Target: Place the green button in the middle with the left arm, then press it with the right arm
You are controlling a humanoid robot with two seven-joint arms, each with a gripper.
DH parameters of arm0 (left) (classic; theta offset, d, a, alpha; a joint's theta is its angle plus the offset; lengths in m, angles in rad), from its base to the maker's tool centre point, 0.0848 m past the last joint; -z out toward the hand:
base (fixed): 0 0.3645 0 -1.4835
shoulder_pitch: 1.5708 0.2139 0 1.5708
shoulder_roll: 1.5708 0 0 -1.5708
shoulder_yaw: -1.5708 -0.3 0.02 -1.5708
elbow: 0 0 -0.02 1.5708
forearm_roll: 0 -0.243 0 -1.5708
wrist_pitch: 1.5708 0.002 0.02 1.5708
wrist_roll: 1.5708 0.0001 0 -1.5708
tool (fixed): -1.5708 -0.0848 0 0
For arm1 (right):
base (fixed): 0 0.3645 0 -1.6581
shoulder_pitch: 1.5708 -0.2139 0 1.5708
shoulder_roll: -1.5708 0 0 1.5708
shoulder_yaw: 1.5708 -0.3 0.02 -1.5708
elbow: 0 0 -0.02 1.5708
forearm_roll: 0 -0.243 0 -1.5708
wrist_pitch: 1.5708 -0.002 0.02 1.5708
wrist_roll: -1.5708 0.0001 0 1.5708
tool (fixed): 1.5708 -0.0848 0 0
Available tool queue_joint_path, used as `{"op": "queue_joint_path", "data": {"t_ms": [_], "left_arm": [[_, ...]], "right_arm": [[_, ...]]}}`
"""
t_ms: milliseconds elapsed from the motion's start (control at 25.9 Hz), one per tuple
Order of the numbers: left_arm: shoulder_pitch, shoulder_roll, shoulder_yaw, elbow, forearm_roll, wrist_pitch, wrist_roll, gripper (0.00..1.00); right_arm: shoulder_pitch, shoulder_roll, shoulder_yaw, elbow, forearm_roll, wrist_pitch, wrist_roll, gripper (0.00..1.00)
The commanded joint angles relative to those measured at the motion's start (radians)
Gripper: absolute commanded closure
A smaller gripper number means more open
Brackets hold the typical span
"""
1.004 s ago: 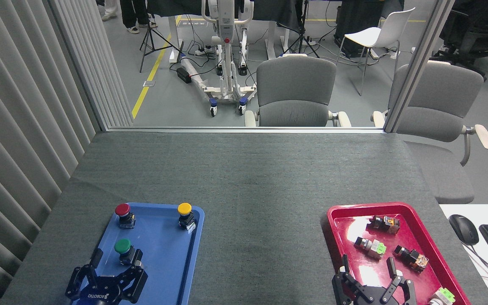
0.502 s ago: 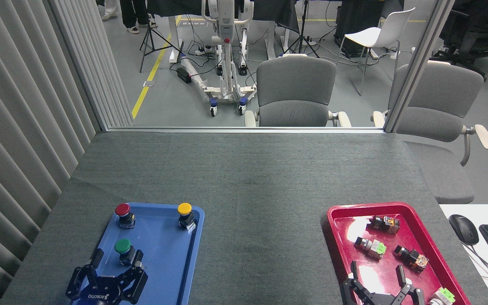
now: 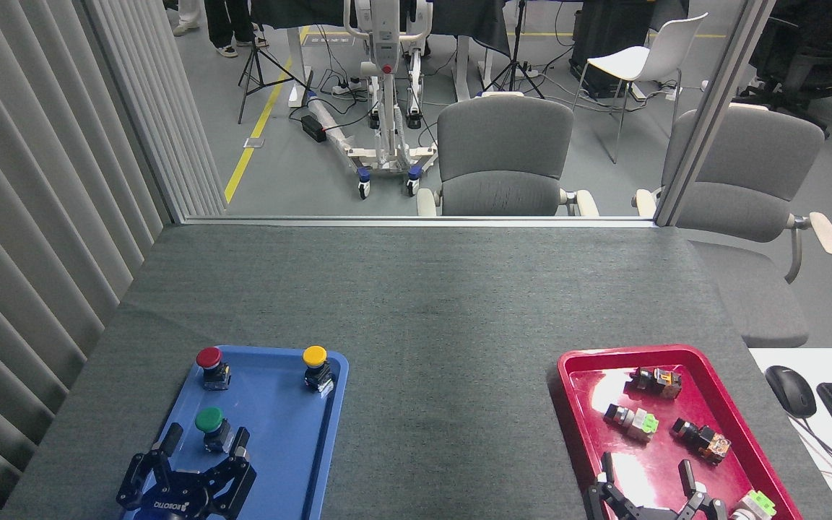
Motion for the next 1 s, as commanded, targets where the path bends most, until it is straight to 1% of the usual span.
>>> {"op": "queue_joint_path", "data": {"t_ms": [0, 347, 772, 849, 965], "left_arm": [[0.000, 0.000, 0.000, 0.002, -0.001, -0.001, 0.000, 0.00], [-0.005, -0.005, 0.000, 0.016, 0.000, -0.001, -0.002, 0.00], [-0.009, -0.008, 0.000, 0.018, 0.000, 0.000, -0.007, 0.00], [-0.012, -0.011, 0.000, 0.039, 0.000, 0.000, -0.007, 0.00], [-0.035, -0.011, 0.000, 0.107, -0.006, 0.004, -0.008, 0.00]], "right_arm": [[0.000, -0.004, 0.001, 0.000, -0.001, -0.001, 0.001, 0.01], [0.008, -0.001, -0.002, 0.005, -0.001, 0.002, -0.001, 0.01], [0.008, -0.011, -0.011, 0.003, -0.003, 0.007, -0.002, 0.01], [0.008, -0.011, -0.011, 0.003, -0.003, 0.007, -0.002, 0.01], [0.008, -0.012, -0.011, 0.005, -0.006, 0.007, -0.002, 0.01]]}}
